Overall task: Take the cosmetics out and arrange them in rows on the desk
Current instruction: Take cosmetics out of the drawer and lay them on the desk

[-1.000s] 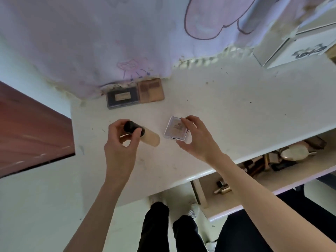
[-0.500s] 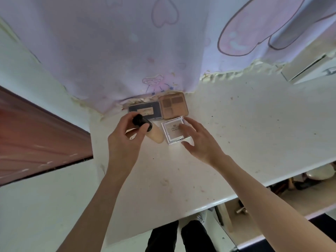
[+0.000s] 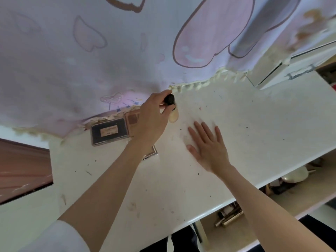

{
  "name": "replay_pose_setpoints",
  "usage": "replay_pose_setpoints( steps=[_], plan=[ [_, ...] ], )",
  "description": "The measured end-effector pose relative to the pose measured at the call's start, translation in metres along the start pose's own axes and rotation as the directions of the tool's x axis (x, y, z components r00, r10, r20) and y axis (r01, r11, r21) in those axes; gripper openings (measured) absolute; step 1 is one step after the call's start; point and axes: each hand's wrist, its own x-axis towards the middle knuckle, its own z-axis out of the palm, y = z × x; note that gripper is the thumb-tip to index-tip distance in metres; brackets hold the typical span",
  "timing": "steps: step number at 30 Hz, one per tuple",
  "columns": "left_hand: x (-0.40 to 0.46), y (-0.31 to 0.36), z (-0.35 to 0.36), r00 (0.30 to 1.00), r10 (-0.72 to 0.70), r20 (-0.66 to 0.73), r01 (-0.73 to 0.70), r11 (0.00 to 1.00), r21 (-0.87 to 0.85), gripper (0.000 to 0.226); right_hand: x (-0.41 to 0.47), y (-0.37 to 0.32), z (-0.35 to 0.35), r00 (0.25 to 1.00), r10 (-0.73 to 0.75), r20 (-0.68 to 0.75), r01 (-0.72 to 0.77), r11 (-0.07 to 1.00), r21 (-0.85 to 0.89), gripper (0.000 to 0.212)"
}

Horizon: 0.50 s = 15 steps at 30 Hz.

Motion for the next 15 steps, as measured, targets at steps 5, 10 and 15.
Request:
replay_pose_setpoints(
  steps=[5,10,15],
  plan=[
    [0.035,-0.003,0.019,0.999,0.034,0.025,-0.036,0.997,0.069,0.036,0.001,0.003,0.005,1.000,-0.017,-0.005,0.017,1.000,-0.008,0.064],
    [0.056,-0.003,0.028,0.995,0.091,0.038,-0.095,0.989,0.116,0.036,0.001,0.004,0.008,0.999,-0.034,-0.037,0.033,0.999,-0.016,0.062],
    [0.064,-0.004,0.036,0.990,0.128,0.055,-0.134,0.982,0.135,0.040,0.002,0.005,0.006,0.999,-0.034,-0.018,0.034,0.999,-0.014,0.063]
  ],
)
